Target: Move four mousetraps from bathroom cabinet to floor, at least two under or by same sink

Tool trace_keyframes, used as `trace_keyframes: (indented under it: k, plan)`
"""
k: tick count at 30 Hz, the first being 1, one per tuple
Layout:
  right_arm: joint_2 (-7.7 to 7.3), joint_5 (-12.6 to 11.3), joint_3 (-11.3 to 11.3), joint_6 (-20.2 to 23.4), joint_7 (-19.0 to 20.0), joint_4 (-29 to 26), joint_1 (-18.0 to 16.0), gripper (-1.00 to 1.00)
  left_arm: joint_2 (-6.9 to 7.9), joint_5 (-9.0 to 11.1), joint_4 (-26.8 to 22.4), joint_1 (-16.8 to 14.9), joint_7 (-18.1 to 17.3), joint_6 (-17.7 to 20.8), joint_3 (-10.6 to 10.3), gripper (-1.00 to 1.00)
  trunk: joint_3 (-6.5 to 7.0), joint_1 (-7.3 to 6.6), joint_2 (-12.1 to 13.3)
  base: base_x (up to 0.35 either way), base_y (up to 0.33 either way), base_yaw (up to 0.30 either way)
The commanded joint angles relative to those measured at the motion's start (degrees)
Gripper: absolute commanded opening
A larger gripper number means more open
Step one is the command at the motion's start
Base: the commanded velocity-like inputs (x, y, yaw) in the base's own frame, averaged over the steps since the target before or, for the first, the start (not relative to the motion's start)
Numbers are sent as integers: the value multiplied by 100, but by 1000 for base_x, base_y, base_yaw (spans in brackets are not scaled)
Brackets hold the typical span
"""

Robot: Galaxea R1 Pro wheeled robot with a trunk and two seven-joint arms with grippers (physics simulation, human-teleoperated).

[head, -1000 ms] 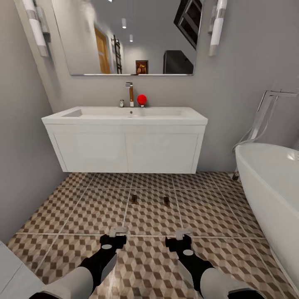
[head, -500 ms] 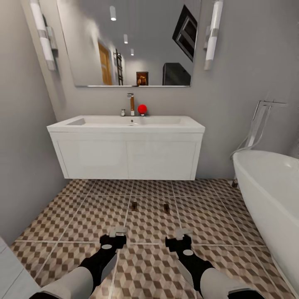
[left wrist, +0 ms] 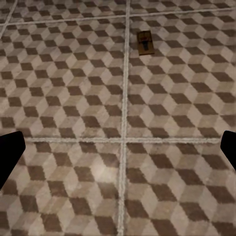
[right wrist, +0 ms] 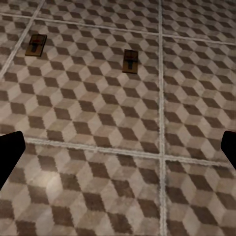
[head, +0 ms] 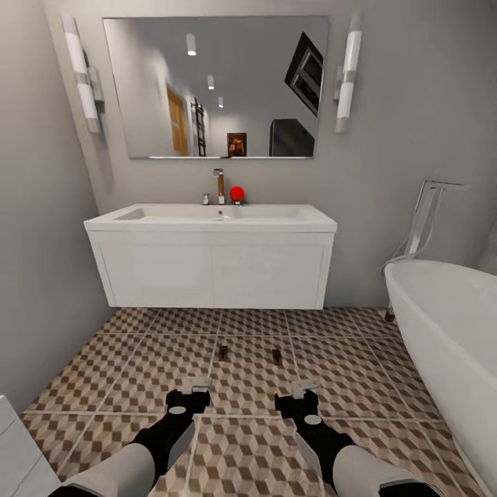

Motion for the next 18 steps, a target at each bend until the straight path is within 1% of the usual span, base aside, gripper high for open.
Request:
trace_keyframes:
  k: [1,18]
  plan:
    - [-1,52,31,1,-49,7,-4,100,2,61,2,-3,31,-11,-49,100,13,-24,39,0,0,0]
    - [-6,56,37,5,-49,7,-5,100,-6,61,2,-3,31,-18,-43,100,318,-397,721,0,0,0]
